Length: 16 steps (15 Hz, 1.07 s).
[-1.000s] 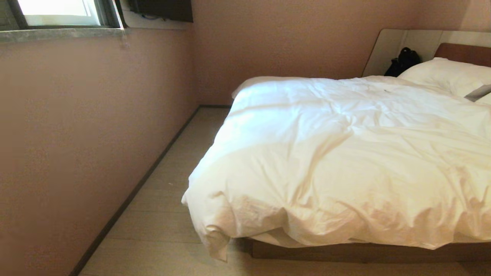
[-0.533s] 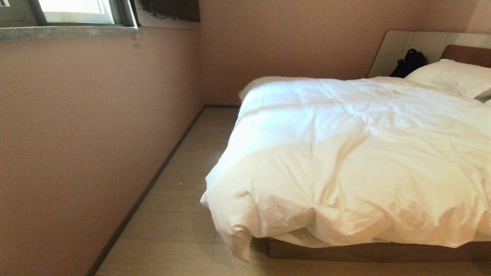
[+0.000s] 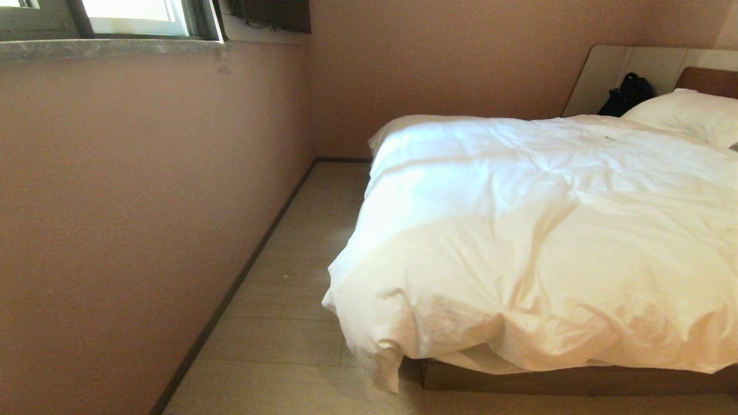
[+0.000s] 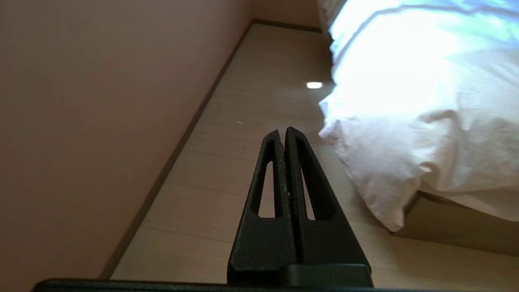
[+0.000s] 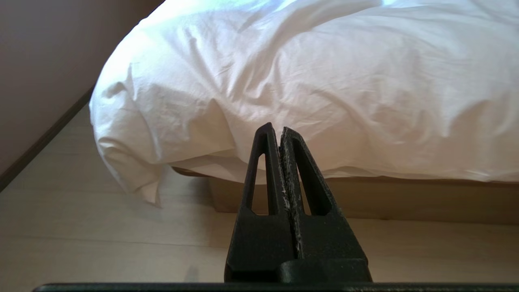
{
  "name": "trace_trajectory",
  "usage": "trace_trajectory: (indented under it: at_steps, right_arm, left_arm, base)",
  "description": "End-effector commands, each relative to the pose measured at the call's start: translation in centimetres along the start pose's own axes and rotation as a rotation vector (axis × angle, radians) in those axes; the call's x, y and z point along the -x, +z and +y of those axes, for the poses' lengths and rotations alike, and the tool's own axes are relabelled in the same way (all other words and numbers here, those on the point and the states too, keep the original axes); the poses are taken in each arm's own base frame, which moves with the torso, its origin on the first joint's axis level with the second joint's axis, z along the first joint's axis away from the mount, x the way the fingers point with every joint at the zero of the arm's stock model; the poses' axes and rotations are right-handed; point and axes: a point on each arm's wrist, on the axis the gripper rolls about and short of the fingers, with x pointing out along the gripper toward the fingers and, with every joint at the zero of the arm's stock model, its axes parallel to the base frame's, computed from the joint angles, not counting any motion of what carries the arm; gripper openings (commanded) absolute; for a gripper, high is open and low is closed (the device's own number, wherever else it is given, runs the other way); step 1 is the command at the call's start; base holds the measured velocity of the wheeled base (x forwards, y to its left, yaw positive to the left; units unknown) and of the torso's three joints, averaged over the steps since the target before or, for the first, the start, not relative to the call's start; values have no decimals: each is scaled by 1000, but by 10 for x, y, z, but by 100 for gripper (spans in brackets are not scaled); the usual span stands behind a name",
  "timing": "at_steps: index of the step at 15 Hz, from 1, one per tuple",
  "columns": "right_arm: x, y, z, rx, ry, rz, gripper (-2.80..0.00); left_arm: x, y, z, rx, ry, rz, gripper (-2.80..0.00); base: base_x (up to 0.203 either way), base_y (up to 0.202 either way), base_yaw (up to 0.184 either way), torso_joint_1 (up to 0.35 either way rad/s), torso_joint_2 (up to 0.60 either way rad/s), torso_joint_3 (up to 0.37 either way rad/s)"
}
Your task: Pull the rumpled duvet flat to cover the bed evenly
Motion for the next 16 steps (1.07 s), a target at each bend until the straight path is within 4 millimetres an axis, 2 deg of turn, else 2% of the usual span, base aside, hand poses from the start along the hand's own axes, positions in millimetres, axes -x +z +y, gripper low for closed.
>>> trace_trajectory:
  at_steps: [1,16]
  right_arm:
    - [0,0,0,0,0,0,-280]
    - [0,0,0,0,0,0,-280]
  left_arm:
    - [0,0,0,1,0,0,-280]
    - [0,0,0,4,0,0,-280]
  base:
    - [0,0,0,0,0,0]
    - [-5,0,0,1,0,0]
